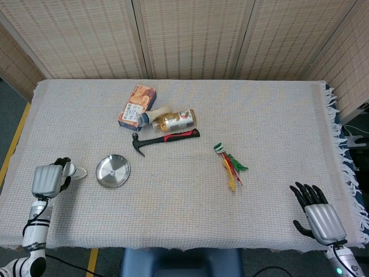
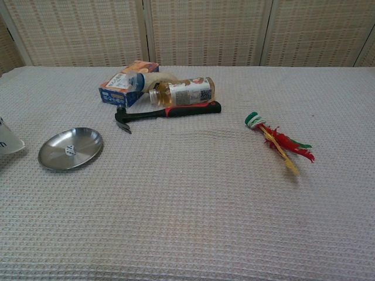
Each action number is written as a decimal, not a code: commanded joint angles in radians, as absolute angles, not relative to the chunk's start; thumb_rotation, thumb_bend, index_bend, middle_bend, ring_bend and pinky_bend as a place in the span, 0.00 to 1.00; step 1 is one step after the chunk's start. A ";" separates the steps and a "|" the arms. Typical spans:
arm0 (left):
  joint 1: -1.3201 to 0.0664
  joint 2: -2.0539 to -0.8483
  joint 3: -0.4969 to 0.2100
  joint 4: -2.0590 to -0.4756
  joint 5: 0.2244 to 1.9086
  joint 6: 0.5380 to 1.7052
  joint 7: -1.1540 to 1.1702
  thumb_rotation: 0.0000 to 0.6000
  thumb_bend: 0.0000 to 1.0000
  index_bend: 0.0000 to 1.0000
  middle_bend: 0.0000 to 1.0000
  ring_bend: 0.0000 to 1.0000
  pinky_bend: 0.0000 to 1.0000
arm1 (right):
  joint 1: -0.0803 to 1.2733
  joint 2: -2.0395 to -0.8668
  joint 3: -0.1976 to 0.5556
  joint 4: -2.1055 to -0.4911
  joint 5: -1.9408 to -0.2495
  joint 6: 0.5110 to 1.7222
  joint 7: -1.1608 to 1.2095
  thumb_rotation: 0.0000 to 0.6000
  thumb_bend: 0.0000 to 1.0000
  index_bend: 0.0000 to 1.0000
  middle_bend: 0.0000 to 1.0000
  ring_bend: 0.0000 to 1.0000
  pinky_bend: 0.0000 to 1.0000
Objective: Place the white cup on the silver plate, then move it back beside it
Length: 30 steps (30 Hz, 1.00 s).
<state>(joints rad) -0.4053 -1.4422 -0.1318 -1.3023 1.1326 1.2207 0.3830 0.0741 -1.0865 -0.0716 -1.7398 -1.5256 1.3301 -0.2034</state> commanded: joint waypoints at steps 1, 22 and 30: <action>-0.409 -1.453 -0.125 -1.287 1.138 1.187 0.344 1.00 0.44 0.51 0.66 0.57 0.79 | 0.073 -1.087 -0.071 -1.740 -1.526 1.332 -0.205 1.00 0.21 0.00 0.00 0.00 0.00; -0.353 -1.318 -0.084 -1.450 1.229 1.197 0.200 1.00 0.37 0.00 0.00 0.03 0.41 | 0.071 -1.089 -0.072 -1.742 -1.532 1.335 -0.213 1.00 0.21 0.00 0.00 0.00 0.00; -0.191 -1.289 0.046 -1.418 1.538 1.502 -0.040 1.00 0.37 0.00 0.00 0.00 0.06 | 0.059 -1.090 -0.066 -1.736 -1.559 1.379 -0.206 1.00 0.21 0.00 0.00 0.00 0.00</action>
<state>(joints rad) -0.2619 -1.3061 -0.0215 -1.4446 1.4146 1.3970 0.0424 0.0606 -1.0887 -0.0675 -1.7381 -1.5558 1.3759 -0.2075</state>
